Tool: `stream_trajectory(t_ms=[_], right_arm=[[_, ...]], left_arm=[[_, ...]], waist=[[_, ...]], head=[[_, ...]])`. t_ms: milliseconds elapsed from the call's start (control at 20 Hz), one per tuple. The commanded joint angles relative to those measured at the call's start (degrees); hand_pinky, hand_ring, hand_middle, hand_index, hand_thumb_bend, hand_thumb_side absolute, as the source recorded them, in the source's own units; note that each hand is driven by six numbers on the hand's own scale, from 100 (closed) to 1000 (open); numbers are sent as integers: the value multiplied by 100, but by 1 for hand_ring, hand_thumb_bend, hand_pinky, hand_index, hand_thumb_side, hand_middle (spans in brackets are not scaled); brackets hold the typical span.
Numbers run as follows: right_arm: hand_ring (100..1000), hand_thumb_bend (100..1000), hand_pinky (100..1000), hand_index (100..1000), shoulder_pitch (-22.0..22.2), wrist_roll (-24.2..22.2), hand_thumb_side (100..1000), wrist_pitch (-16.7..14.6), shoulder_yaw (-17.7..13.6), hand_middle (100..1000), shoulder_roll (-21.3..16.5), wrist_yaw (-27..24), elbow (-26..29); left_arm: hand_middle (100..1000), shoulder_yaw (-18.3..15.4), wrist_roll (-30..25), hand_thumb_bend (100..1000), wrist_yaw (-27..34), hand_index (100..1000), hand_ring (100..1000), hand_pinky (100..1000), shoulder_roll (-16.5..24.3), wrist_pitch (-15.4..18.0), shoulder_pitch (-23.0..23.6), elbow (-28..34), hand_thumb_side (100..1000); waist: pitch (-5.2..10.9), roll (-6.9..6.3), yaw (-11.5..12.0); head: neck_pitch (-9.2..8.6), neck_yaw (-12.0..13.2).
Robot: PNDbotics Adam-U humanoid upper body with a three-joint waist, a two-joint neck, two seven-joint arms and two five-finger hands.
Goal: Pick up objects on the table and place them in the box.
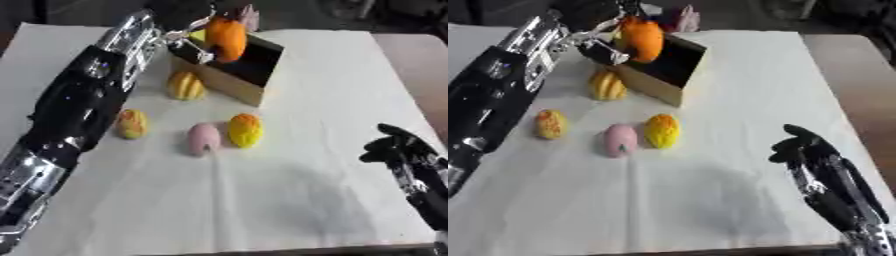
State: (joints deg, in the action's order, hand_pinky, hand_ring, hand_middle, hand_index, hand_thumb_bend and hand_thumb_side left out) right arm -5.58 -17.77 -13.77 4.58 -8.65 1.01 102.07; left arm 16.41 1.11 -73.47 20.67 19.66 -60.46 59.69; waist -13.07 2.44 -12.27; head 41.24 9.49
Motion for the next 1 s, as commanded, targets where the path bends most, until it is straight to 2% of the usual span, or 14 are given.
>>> stream_trajectory(t_ms=[50,350,500,600,750,900,1000], right_arm=[[629,100,693,888,-74,-30,573,-10,0,634,-13,-39,107],[629,100,693,888,-82,-38,573,-6,-4,634,-6,-42,110],[629,100,694,887,-78,-32,572,-5,-18,634,-12,-29,107],[629,100,694,887,-72,-17,572,-7,-44,634,-23,-10,107],[629,100,694,886,-43,43,571,-3,-117,634,-83,41,105],[629,100,694,885,-24,89,572,-1,-157,634,-149,95,109],[629,100,694,885,-12,105,572,1,-172,635,-180,123,111]], left_arm=[[696,-7,168,386,-139,830,713,757,-6,-149,-73,5,222],[710,29,258,370,-111,842,723,763,38,-195,-34,16,226],[699,85,26,304,220,833,729,776,214,-58,-35,182,237],[700,177,-400,270,634,832,731,778,476,177,-3,424,256],[687,348,-1315,273,1491,829,725,776,1165,499,193,1165,286],[679,460,-2321,330,2301,827,718,773,1950,533,573,2044,340],[681,483,-2939,373,2695,828,721,772,2385,408,907,2490,378]], waist=[[74,-5,-24],[67,-13,-29],[72,-27,1],[80,-56,39],[100,-149,127],[124,-262,211],[136,-316,247]], head=[[-83,25],[-84,4],[-87,-39],[-90,-97],[-81,-252],[-43,-358],[-21,-398]])
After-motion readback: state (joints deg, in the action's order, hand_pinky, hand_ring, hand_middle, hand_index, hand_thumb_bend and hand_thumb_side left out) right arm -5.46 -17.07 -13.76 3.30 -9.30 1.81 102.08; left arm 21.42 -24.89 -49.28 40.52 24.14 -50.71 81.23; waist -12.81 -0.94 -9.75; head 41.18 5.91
